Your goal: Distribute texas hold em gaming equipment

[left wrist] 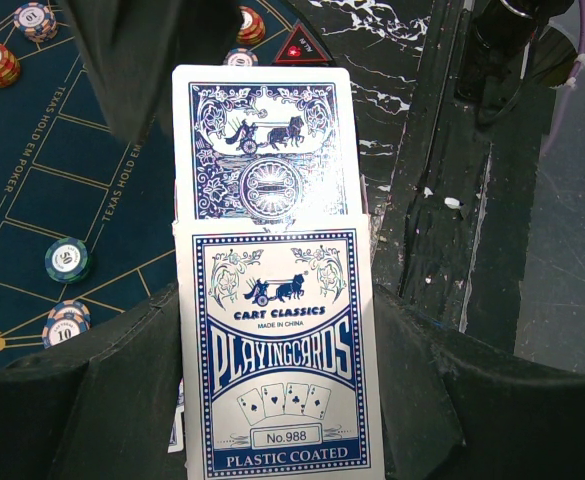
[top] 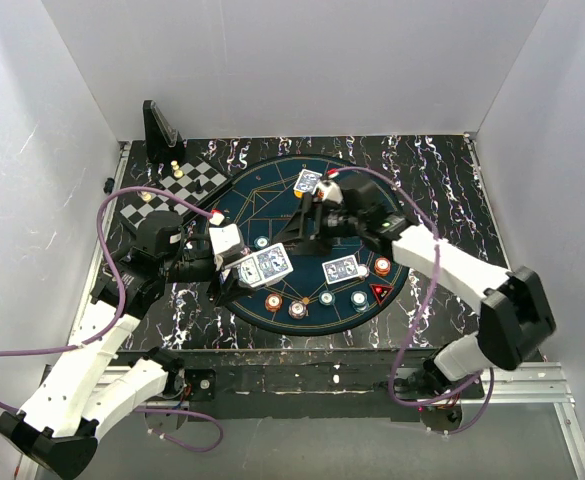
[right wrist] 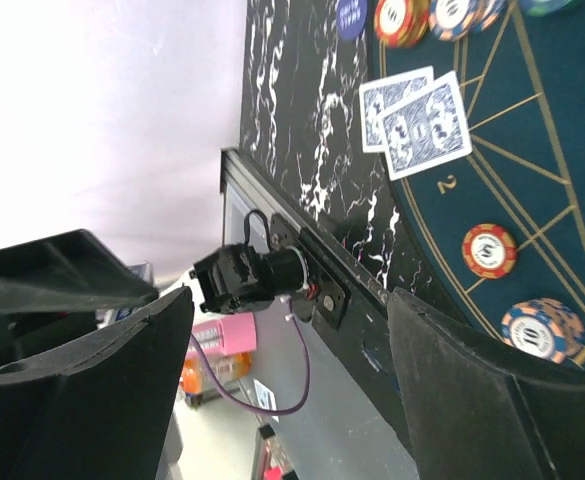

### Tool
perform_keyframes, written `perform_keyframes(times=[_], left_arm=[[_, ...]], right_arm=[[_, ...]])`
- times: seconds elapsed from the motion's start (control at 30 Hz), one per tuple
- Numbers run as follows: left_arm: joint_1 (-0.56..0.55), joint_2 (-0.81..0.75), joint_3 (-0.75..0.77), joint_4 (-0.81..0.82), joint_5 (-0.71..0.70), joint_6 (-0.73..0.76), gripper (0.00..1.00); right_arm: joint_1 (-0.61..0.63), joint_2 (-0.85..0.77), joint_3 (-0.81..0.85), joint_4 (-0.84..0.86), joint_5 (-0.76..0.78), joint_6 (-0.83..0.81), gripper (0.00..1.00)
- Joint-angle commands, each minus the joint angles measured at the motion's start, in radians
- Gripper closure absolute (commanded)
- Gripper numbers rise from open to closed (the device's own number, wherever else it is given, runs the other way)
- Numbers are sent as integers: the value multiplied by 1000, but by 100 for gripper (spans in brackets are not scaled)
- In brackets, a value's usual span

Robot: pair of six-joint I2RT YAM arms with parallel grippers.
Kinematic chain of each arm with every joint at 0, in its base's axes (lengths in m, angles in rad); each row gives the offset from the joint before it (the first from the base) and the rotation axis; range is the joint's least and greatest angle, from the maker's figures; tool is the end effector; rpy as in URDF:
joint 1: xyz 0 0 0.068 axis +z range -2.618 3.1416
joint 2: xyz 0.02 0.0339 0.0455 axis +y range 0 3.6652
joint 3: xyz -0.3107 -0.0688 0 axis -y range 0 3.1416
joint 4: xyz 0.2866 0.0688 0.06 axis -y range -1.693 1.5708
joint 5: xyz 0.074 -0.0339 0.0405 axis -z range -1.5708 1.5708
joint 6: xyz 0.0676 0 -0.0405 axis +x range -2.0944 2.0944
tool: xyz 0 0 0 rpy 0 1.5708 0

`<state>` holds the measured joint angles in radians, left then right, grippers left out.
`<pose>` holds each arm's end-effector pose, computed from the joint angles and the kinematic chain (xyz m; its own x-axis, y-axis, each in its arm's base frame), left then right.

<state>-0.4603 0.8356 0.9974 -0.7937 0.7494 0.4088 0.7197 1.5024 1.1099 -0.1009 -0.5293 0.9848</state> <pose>0.1448 -0.1232 0.3764 -0.1606 0.4044 -0.9004 0.9607 0.2735 -0.0485 0.2806 0.2914 0.3066 -0.9496 0.1239 -0.2878 -0.2029 0.4570 0.8660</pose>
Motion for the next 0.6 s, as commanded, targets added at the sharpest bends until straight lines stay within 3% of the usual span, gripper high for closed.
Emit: perform_keyframes(times=[0.0, 0.23, 0.57], left_arm=[[-3, -16, 29, 7, 30, 2, 100], [-3, -10, 30, 8, 31, 2, 100], [-3, -4, 27, 22, 33, -4, 100]], right_arm=[[-81, -131, -50, -45, 6, 3, 14], [-108, -249, -56, -36, -5, 5, 12], [20, -238, -19, -17, -17, -28, 10]])
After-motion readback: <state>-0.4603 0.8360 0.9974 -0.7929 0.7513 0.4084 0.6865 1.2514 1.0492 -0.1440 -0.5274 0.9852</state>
